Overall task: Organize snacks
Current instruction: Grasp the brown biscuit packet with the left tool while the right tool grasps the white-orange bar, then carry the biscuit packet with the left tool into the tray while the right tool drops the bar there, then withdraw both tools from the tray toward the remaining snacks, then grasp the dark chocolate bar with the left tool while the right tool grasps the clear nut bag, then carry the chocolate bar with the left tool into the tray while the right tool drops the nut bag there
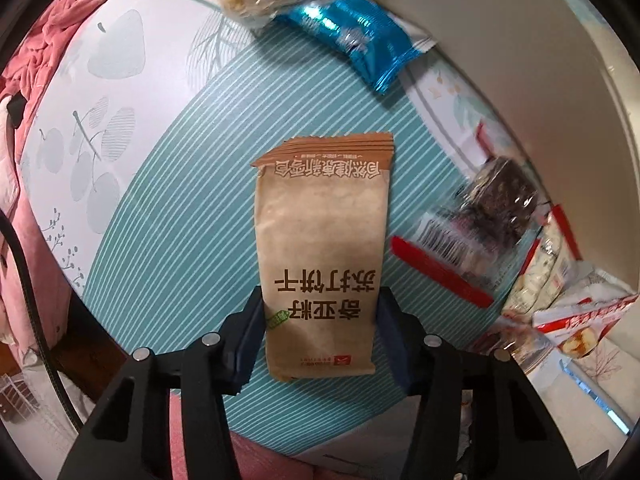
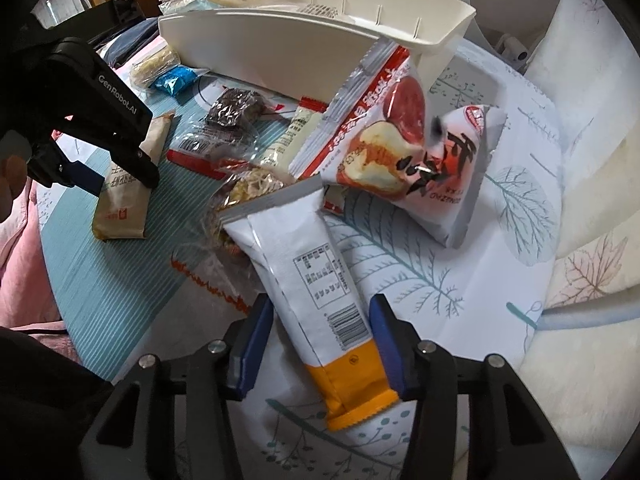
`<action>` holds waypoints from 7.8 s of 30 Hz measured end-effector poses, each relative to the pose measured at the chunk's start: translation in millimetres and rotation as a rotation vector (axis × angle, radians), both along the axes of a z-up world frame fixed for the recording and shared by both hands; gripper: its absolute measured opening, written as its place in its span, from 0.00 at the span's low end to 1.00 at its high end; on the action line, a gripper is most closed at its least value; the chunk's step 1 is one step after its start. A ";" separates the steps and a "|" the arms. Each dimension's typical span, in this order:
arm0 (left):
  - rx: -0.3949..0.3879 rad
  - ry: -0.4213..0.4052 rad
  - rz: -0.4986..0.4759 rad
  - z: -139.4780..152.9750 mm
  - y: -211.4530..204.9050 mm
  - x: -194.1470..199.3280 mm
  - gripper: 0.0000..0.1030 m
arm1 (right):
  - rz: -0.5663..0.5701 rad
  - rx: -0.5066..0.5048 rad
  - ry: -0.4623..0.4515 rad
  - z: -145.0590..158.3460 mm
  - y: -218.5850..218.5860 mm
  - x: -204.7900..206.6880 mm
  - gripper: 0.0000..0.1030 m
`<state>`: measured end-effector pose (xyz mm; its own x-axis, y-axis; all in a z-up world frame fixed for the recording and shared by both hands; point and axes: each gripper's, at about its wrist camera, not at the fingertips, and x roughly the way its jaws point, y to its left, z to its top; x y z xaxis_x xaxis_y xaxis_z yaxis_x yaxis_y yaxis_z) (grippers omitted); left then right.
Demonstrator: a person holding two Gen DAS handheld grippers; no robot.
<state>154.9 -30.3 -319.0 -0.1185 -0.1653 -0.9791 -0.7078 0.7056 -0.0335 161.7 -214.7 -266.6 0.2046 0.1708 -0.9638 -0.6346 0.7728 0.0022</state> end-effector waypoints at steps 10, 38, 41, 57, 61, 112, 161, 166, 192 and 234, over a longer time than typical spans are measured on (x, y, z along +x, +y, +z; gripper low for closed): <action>-0.040 0.067 0.030 3.2 33.7 -28.2 0.50 | -0.155 -0.018 0.136 -1.6 -3.0 1.6 0.47; 0.128 -0.121 -0.127 155.1 137.4 -12.5 0.50 | -0.314 0.210 0.276 67.4 77.7 10.5 0.44; 0.135 -0.157 -0.174 174.4 142.2 2.3 0.50 | -0.303 0.242 0.245 80.5 88.4 18.6 0.44; 0.215 -0.260 -0.378 210.3 158.9 116.5 0.50 | -0.386 0.335 0.115 128.3 117.8 79.2 0.45; 0.215 -0.275 -0.408 207.0 155.4 143.4 0.50 | -0.417 0.347 0.093 136.0 117.1 96.7 0.45; -0.021 -0.545 -0.624 215.1 23.6 45.3 0.63 | -0.669 0.449 0.117 138.2 5.3 56.7 0.52; -0.001 -0.291 -0.640 66.9 -16.3 66.5 0.82 | -0.295 0.211 -0.031 31.1 36.3 -25.1 0.52; -0.013 -0.300 -0.631 52.0 -16.0 84.7 0.82 | -0.298 0.174 -0.014 21.5 43.0 -17.9 0.52; -0.021 -0.327 -0.629 8.4 -32.2 119.1 0.55 | -0.317 0.099 0.013 -6.7 56.7 -1.5 0.52; 0.103 -0.279 -0.544 161.0 62.7 41.6 0.46 | -0.157 0.270 -0.017 65.6 73.1 23.1 0.40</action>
